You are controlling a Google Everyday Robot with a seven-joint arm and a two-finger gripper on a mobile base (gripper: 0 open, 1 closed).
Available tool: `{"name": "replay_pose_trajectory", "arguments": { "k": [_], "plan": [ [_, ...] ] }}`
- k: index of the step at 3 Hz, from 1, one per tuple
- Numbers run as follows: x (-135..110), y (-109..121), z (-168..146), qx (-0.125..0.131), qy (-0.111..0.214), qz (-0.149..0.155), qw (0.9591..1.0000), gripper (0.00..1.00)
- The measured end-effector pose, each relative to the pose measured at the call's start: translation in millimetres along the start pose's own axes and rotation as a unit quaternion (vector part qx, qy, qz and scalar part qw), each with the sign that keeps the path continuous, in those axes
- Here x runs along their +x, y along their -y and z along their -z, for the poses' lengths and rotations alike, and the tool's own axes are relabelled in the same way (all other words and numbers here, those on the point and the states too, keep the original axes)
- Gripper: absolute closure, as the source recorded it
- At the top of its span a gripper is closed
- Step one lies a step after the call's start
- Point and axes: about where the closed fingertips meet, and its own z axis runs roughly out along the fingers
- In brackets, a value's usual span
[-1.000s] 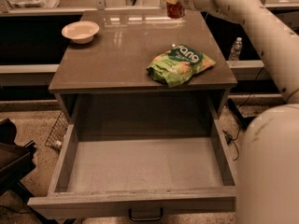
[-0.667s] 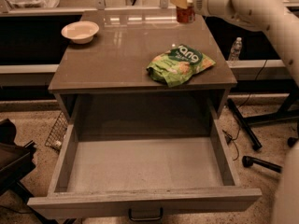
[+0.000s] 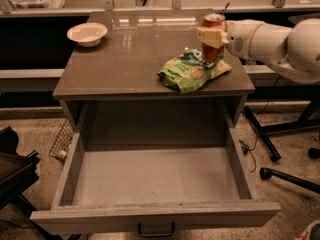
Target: Place coke can into top drawer
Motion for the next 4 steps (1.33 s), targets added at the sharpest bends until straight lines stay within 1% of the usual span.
{"name": "replay_pose_trajectory", "arguments": {
  "k": [1,2,3,4],
  "plan": [
    [26,-34,50,-0.049,0.005,-0.010,0.9987,1.00],
    [52,-59,122,-0.089,-0.009,-0.024,0.9957,1.00],
    [52,-59,122,-0.089,-0.009,-0.024,0.9957,1.00],
    [70,-85,99,-0.119,-0.006,-0.022,0.9926,1.00]
  ]
}}
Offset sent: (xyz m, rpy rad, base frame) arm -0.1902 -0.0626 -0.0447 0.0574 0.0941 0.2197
